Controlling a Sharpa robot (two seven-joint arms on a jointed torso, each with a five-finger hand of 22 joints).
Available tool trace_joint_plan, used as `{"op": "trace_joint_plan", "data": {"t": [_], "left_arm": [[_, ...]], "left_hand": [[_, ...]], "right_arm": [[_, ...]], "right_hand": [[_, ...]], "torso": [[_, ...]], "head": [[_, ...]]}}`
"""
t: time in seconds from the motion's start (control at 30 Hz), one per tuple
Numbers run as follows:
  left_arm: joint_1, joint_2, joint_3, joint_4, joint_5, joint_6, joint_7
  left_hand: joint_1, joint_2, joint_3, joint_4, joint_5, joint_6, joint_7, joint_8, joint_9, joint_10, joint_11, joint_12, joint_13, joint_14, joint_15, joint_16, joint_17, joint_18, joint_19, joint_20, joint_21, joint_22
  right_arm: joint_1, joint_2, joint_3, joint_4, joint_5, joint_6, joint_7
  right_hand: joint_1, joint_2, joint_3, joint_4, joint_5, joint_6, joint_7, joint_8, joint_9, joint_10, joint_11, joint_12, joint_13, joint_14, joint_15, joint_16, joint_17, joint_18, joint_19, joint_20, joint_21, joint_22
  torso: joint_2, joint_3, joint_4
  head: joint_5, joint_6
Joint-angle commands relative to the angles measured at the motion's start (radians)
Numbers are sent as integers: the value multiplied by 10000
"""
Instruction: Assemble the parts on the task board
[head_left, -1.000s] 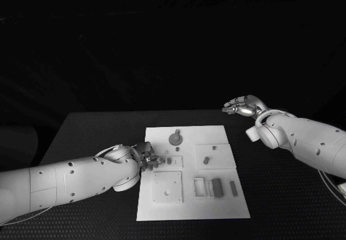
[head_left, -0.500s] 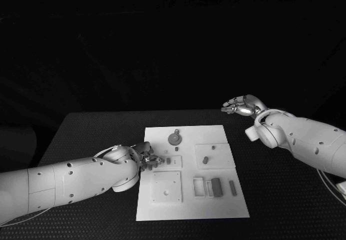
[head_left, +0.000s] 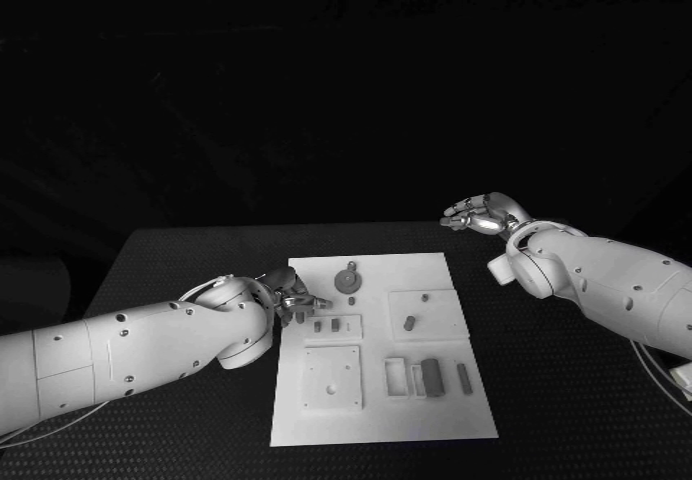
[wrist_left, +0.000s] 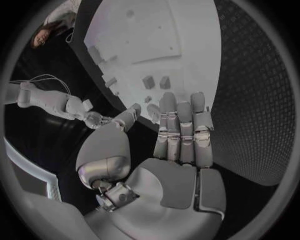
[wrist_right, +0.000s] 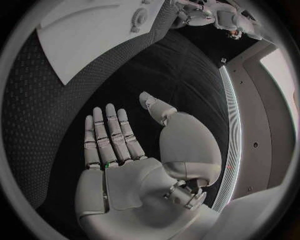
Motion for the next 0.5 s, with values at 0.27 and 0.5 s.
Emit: {"op": "trace_joint_plan", "data": {"t": [0.27,0.5], "left_arm": [[279,693,55,-1233,1079,-585,4216],[163,1568,21,-2301,-1045,-670,4995]], "left_hand": [[2994,947,601,-2234,-4,-1417,555,-609,-141,-1623,894,-1561,-776,-994,736,-1142,-557,129,-1110,700,-951,-306],[4028,817,402,-2315,-13,-1939,603,-895,-441,-1817,1234,-2782,-1527,-482,854,-1494,-686,329,-640,837,-1206,-681]], "right_arm": [[-22,81,2,-51,-2,203,133],[-39,169,2,-103,-1,221,157]], "right_hand": [[85,33,-43,25,19,-72,12,51,-21,-58,26,-49,-18,-73,-18,-43,19,-160,-21,-35,-47,23],[81,43,-45,31,19,-72,12,54,-24,-59,25,-48,-21,-74,-18,-45,24,-162,-22,-34,-56,30]], "torso": [[8,15,-13],[22,-3,-22]], "head": [[-41,164],[-36,250]]}}
